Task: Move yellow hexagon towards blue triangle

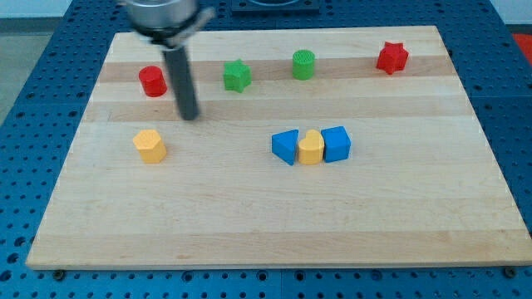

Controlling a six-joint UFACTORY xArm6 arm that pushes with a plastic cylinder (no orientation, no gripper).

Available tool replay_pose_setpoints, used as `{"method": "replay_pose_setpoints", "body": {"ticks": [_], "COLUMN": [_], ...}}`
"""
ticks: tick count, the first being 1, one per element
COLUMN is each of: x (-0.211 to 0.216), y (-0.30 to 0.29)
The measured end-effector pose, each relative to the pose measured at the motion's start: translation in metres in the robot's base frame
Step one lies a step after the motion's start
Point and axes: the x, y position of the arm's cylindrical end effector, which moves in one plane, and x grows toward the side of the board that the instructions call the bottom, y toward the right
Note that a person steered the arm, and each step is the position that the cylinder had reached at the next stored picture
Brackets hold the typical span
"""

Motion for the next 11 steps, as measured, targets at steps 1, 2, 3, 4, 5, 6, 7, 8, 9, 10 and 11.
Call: {"method": "replay_pose_setpoints", "body": {"ticks": [1, 2, 3, 4, 5, 6, 7, 8, 9, 10, 11], "x": [0.008, 0.047, 0.072, 0.076, 0.072, 0.071, 0.051, 0.044, 0.049, 0.049, 0.041], "y": [-0.083, -0.11, -0.083, -0.025, 0.011, -0.017, -0.03, 0.008, 0.063, 0.082, 0.054]}}
